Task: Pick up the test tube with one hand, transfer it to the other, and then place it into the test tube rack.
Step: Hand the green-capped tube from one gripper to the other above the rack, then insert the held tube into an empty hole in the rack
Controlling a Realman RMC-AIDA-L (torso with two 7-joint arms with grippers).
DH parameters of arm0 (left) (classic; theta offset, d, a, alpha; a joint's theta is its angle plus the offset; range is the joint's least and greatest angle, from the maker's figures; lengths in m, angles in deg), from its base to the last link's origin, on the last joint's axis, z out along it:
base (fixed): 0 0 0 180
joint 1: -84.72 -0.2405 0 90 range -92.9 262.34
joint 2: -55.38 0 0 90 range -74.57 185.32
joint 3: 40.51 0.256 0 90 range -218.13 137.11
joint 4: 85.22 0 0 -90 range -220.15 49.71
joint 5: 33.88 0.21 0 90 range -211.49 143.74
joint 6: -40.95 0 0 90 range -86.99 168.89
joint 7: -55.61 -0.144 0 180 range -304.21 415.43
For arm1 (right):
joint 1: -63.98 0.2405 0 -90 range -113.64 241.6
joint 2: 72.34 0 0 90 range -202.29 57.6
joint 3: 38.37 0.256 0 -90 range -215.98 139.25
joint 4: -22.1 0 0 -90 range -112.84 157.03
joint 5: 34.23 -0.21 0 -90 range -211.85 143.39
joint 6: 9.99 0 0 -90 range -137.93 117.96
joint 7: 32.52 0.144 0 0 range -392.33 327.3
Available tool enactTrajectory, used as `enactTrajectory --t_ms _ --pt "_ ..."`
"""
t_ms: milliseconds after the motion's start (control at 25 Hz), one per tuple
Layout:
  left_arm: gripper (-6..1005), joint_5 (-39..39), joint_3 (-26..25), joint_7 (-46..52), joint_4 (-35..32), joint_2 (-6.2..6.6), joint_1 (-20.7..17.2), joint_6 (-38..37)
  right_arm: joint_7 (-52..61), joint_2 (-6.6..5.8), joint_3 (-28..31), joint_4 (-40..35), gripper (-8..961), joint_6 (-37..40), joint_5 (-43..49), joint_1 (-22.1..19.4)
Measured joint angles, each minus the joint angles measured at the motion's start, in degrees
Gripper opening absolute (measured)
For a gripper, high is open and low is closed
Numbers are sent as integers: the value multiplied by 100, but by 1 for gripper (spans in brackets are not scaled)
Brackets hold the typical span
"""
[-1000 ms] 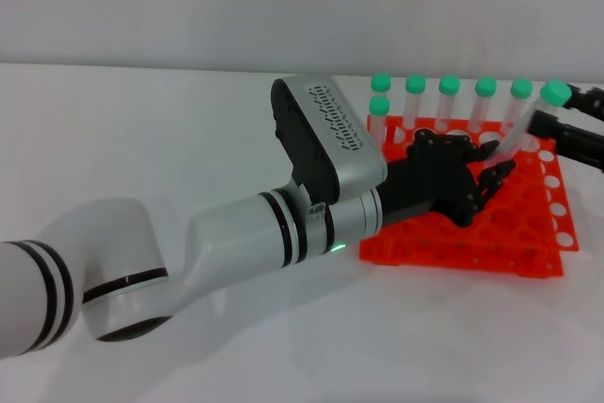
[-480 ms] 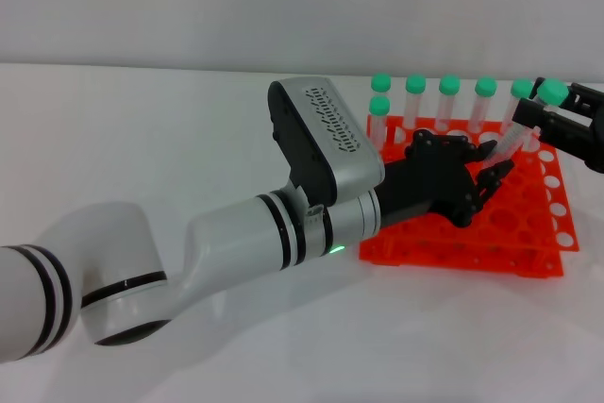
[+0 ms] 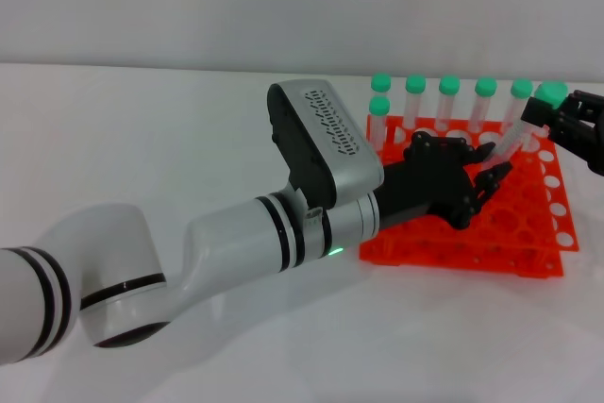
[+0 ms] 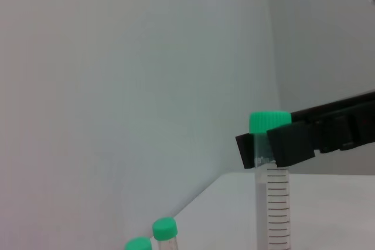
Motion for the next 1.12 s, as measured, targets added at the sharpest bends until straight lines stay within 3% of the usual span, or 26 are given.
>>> enactTrajectory --t_ms 480,840,1000,1040,1120 --pt "337 2 -5 -548 -40 -18 -163 21 -3 0 -11 -1 253 0 3 0" --pt "350 -39 -393 -966 -138 -15 -524 -68 -53 24 35 -13 259 12 -30 0" --pt "543 -49 -870 -1380 -259 -14 -1058 -283 -251 97 230 -12 261 116 -60 21" --pt "591 -50 -1088 -1556 -317 -5 -1445 -548 -332 138 305 -15 262 186 -61 40" --pt "667 -60 -1202 -1628 -332 -1 -1654 -766 -518 226 393 -18 263 326 -66 90"
